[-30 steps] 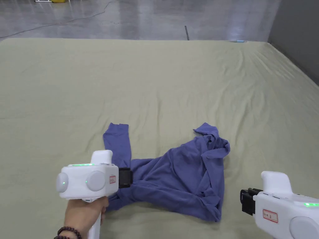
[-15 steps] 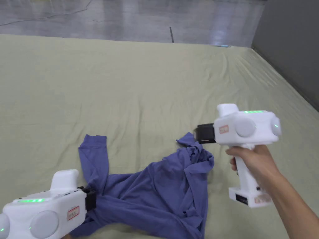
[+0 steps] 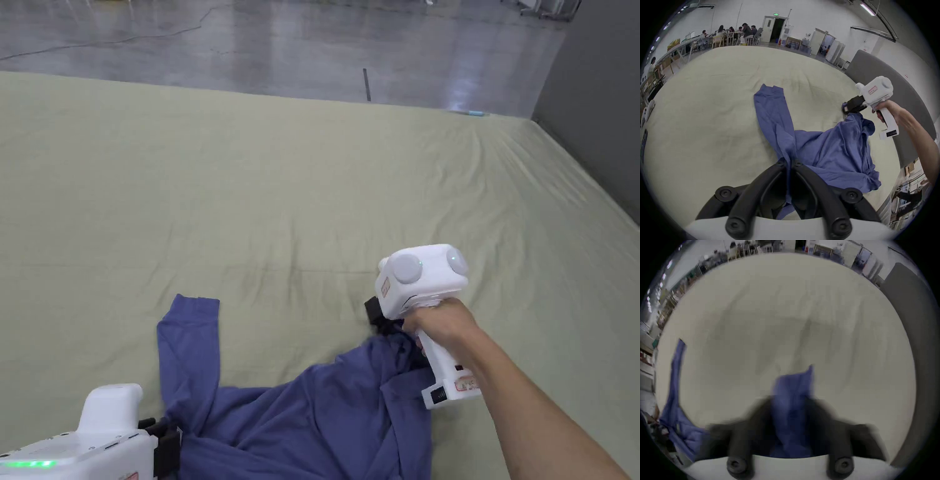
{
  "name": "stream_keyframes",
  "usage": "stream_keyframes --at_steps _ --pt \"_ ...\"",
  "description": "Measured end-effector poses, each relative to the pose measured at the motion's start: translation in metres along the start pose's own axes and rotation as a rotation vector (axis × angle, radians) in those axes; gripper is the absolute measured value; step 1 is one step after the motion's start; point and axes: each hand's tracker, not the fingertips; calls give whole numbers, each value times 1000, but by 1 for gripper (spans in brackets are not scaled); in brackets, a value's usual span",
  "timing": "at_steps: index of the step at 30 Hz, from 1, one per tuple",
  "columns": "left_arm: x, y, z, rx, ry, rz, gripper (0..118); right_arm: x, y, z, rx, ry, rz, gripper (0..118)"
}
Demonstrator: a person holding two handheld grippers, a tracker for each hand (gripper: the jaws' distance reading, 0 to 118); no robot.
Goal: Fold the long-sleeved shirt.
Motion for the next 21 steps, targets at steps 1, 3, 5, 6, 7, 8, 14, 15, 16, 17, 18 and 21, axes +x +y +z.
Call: stream_keyframes --at_steps 1,3,5,6,7,8,14,15,16,17,18,21 --pt "-1 3 2 11 -5 -2 2 1 -3 11 67 32 -20 8" --pt "-3 14 13 60 -2 3 2 1 -7 35 85 -4 -33 8" --pt "-6 34 30 155 -11 -2 2 7 -13 73 185 -24 -49 8" --pt "-7 46 41 201 -10 -5 2 12 -13 95 220 -27 -61 8" --pt "-8 58 51 242 -12 -3 2 19 -14 117 276 -2 -98 8" --pt "-10 73 63 278 -21 3 2 26 -14 141 310 38 -136 8" --pt "-4 186 122 490 -14 -43 2 51 15 275 529 -57 -142 8" --pt "-1 207 129 503 -6 -37 2 55 23 294 562 -60 -144 8" --pt "1 226 135 519 -4 -41 2 53 28 313 602 -74 -148 8" --pt "4 249 140 545 -21 -50 2 56 36 331 642 -100 -147 8" --pt "8 271 144 556 -6 -57 2 58 47 346 660 -135 -147 8" --pt "23 335 152 612 83 -187 2 66 80 384 721 -205 -147 8"
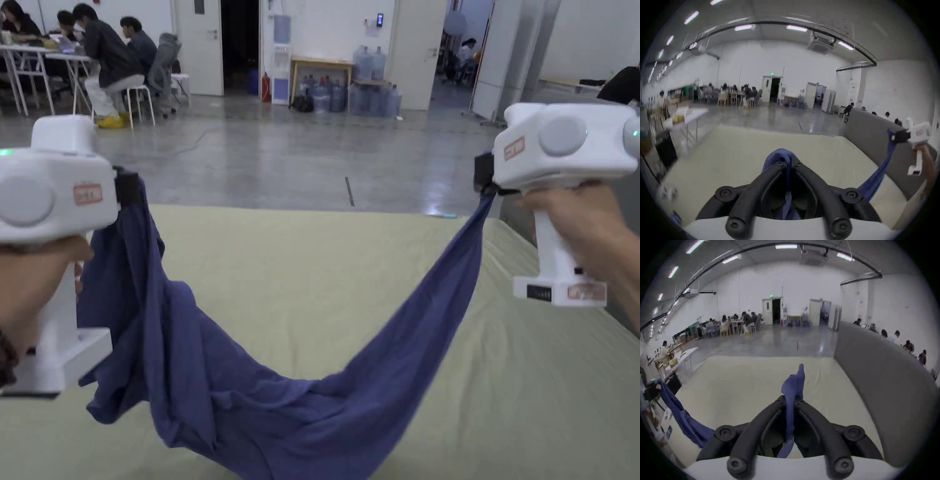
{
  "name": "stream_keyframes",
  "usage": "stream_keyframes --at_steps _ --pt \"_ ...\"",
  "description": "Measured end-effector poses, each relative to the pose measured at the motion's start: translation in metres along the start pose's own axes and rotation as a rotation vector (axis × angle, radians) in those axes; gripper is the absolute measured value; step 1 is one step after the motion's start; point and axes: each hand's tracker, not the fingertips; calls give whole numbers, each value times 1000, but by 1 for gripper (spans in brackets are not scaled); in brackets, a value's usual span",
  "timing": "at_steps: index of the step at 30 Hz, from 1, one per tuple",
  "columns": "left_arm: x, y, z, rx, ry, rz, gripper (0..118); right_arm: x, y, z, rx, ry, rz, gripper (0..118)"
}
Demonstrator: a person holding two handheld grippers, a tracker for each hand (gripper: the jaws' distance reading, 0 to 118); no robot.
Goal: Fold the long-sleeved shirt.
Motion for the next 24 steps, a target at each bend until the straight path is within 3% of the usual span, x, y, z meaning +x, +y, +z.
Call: stream_keyframes --at_steps 2,4,8,13,19,24 --pt "2 36 -19 28 30 -51 2 5 30 1 46 -27 -9 8" --pt "-2 71 -42 17 21 -19 2 7 58 -3 94 -50 -37 8" --pt "-11 133 -70 66 61 0 2 8 111 -5 199 -194 -4 8" --pt "-19 178 -91 73 123 -5 2 20 166 1 252 -235 -42 8" --pt "-9 132 -127 21 70 -25 2 21 146 -22 222 -208 -39 8" --pt "9 19 -169 -168 53 -45 2 21 61 -87 73 -144 -87 8"
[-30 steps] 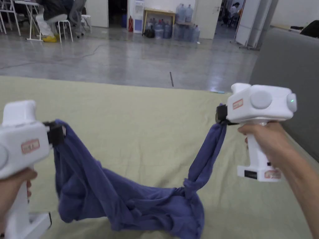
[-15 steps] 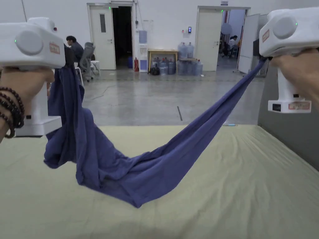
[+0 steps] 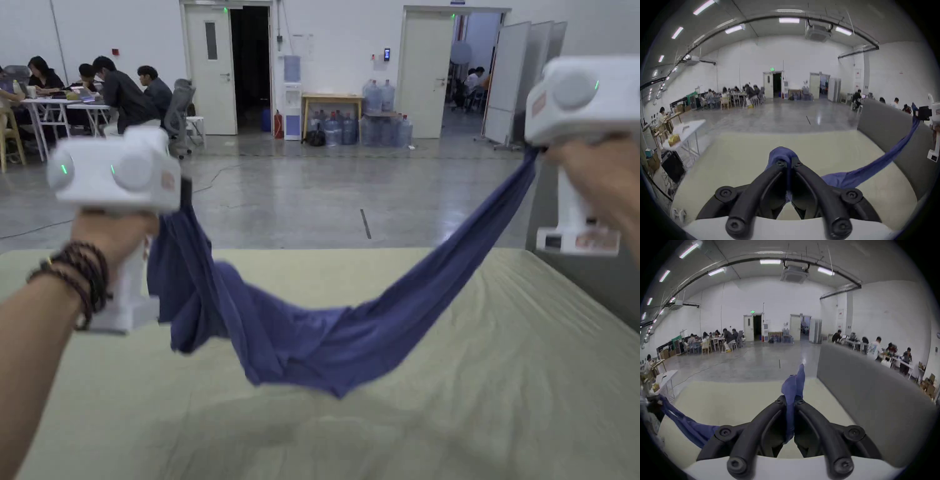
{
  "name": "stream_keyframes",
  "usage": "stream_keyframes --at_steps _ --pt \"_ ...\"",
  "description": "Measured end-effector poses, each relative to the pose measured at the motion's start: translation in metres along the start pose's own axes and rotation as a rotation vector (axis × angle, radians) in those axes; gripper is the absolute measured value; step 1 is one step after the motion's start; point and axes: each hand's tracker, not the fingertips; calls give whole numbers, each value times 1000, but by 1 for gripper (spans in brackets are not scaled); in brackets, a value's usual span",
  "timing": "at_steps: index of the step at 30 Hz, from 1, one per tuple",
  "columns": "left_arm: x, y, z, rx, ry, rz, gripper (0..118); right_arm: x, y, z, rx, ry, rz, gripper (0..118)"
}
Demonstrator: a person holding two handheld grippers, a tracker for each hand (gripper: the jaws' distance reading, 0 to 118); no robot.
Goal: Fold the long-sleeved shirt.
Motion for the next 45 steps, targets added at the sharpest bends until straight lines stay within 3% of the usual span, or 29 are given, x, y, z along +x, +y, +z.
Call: stream_keyframes --at_steps 3,7,12,16,18,22,24,29,32,33,35,36,37,40,41,42,43,44,45 --pt "8 -71 -25 -104 -20 -27 2 -5 -66 -29 -115 10 28 8" --pt "5 -123 -6 -137 -35 -30 2 -1 -117 -21 -154 54 26 8" --pt "-30 -164 75 -61 -71 21 2 31 -170 77 -88 168 3 8" --pt "-41 -244 143 -49 -50 -20 2 57 -254 160 -155 214 -23 8" --pt "-46 -291 176 -84 -48 27 2 72 -305 196 -217 247 -41 8" --pt "-58 -376 232 -144 -10 129 2 102 -390 250 -341 174 -25 8" --pt "-59 -408 261 -153 4 114 2 118 -426 265 -441 105 -8 8" --pt "-68 -451 277 -231 20 125 2 145 -490 248 -602 -12 -5 8" --pt "-69 -456 272 -231 25 136 2 144 -503 236 -620 12 -42 10" --pt "-69 -454 273 -218 24 147 23 143 -502 234 -619 22 -56 31" --pt "-71 -446 271 -225 16 169 118 141 -496 233 -623 15 -60 114" --pt "-69 -442 272 -270 4 175 118 137 -488 233 -614 -6 -45 118" --pt "-78 -429 281 -174 -7 199 118 138 -476 240 -509 -40 -7 116" --pt "-72 -414 293 -165 1 187 118 131 -447 254 -442 -59 -20 115" --pt "-73 -408 296 -153 5 188 118 128 -438 258 -412 -54 -29 110" --pt "-73 -402 301 -134 6 199 118 123 -429 261 -401 -11 -30 96" --pt "-73 -396 304 -131 7 206 110 117 -423 261 -402 27 -20 81" --pt "-71 -395 300 -131 5 218 93 106 -419 264 -400 53 3 69" --pt "-67 -391 301 -134 4 225 47 95 -417 266 -396 68 33 47"
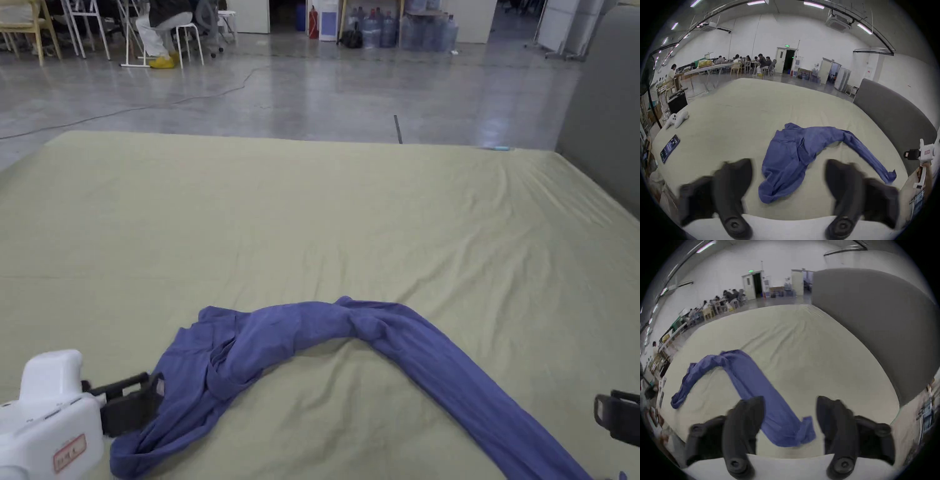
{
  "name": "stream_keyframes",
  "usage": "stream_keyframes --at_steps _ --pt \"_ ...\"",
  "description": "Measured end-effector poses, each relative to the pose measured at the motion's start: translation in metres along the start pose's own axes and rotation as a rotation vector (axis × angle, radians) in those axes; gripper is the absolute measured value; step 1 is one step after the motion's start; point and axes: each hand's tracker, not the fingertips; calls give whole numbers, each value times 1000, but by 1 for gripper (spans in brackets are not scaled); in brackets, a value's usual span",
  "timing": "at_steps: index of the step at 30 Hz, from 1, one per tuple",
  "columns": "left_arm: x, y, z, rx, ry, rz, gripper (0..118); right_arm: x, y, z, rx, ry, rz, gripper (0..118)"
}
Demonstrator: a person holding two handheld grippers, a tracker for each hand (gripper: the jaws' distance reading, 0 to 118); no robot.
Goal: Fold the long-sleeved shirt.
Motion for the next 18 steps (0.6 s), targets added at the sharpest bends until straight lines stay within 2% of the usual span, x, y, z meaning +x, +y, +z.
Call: stream_keyframes --at_steps 1,2,5,6,9,10,16,17,18 --pt "7 1 -1 -3 13 7 6 -17 0 3 10 -13 34 20" --pt "14 1 -3 -11 59 -9 0 -30 0 2 7 -18 50 5" --pt "30 0 -17 -10 69 -67 0 -63 -1 -11 5 -13 71 4" --pt "35 1 -24 -52 70 -72 0 -62 0 -28 -43 21 88 3" --pt "37 7 -47 -69 67 -69 0 -75 5 -51 -43 41 86 3" --pt "38 10 -55 -83 65 -76 0 -91 7 -48 -35 32 111 3" --pt "35 63 -114 -116 72 -56 0 -124 15 -55 -40 105 144 3" --pt "33 70 -128 -128 87 -52 19 -129 15 -57 -48 113 155 4" --pt "30 77 -146 -158 100 -42 81 -129 17 -59 -53 117 161 4"
